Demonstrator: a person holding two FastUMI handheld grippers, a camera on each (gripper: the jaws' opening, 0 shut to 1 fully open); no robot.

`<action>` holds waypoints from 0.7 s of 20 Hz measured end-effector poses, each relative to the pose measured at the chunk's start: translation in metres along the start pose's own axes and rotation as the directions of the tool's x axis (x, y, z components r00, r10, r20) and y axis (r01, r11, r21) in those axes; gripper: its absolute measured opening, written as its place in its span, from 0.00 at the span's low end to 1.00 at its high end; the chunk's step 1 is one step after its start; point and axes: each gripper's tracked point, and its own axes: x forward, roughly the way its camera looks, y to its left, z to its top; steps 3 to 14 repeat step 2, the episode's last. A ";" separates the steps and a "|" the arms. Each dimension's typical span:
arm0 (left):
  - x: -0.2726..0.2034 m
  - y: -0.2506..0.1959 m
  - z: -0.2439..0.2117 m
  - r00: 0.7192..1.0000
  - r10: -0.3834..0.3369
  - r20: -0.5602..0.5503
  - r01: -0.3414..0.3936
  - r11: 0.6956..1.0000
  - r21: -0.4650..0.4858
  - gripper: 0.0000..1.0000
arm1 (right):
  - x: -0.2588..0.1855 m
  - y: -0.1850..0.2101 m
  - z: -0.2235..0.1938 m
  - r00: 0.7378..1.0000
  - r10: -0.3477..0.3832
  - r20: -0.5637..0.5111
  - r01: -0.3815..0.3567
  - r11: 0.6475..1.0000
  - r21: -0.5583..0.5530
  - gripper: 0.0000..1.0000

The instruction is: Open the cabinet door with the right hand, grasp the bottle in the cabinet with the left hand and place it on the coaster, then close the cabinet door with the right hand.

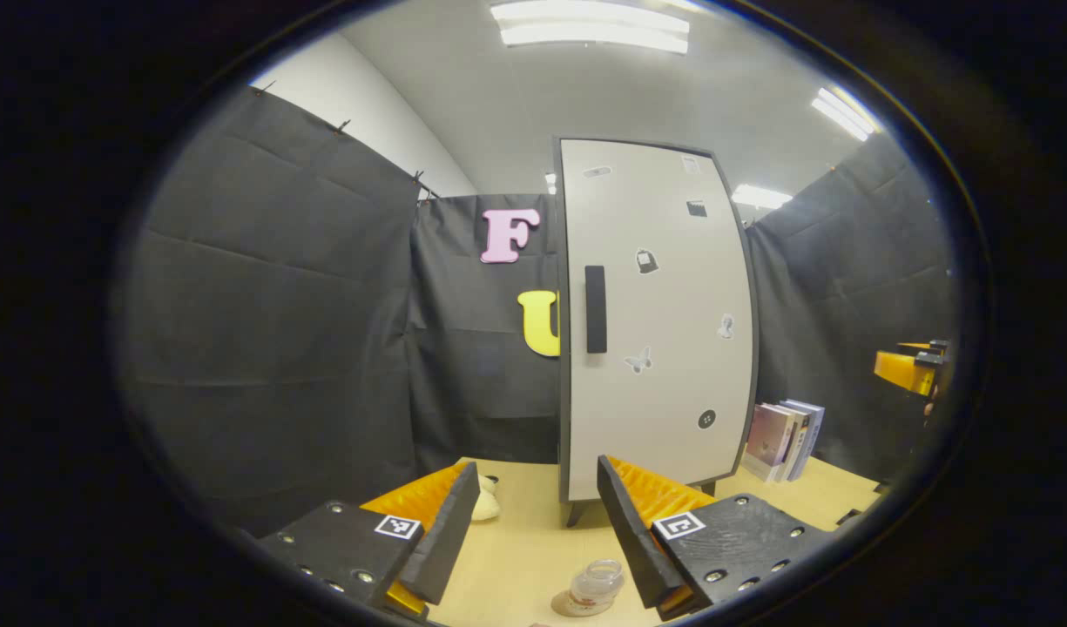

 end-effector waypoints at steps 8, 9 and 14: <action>0.002 0.000 -0.001 1.000 -0.001 -0.001 0.001 1.000 -0.001 0.81 | 0.001 0.001 -0.001 1.000 0.001 -0.002 -0.001 1.000 0.001 0.94; 0.002 0.000 -0.001 1.000 -0.001 -0.001 0.001 1.000 -0.001 0.81 | 0.001 0.001 -0.001 1.000 0.001 -0.002 -0.001 1.000 0.001 0.94; 0.002 0.000 -0.001 1.000 -0.001 -0.001 0.001 1.000 -0.001 0.81 | 0.001 0.001 -0.001 1.000 0.001 -0.002 -0.001 1.000 0.001 0.94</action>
